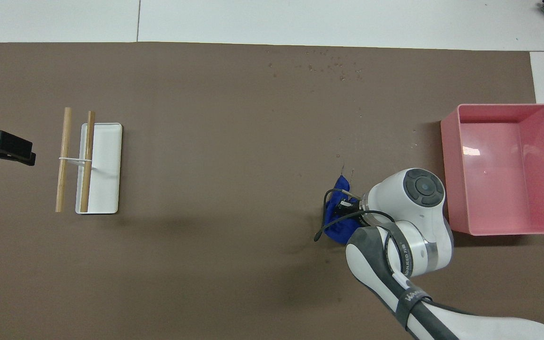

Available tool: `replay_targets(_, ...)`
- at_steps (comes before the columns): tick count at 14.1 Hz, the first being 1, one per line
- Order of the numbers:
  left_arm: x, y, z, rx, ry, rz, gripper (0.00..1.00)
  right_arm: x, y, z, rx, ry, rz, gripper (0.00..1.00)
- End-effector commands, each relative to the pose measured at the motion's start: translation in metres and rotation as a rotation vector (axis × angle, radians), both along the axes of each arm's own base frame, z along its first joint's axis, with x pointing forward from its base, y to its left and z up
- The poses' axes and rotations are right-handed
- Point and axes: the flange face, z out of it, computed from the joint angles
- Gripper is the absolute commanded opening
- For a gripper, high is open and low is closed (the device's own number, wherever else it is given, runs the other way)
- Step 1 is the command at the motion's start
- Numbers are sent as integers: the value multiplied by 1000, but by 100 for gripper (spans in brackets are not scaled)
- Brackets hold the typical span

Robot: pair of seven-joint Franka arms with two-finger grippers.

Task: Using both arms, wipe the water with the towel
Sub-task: 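Wipe the cloth over the water spot with the right gripper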

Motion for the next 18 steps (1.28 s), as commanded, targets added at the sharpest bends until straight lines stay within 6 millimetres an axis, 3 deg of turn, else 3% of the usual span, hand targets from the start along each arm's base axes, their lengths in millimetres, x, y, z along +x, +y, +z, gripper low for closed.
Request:
replay_targets(1, 1, -2, 6, -6, 3, 6, 100, -7, 13, 13, -6, -29, -27, 0)
replay_targets(7, -1, -2, 3, -8, 15, 6, 100, 54, 17, 29, 93, -364, -164, 0)
replay_targets(10, -1, 0, 3, -8, 14, 8, 100, 101, 6, 50, 133, -485, -219, 0)
replay_targets(16, -1, -5, 3, -23, 14, 29, 100, 215, -29, 144, 196, -775, -246, 0)
replay_targets(18, -2, -4, 4, -23, 14, 33, 100, 237, -52, 173, 178, -832, -194, 0)
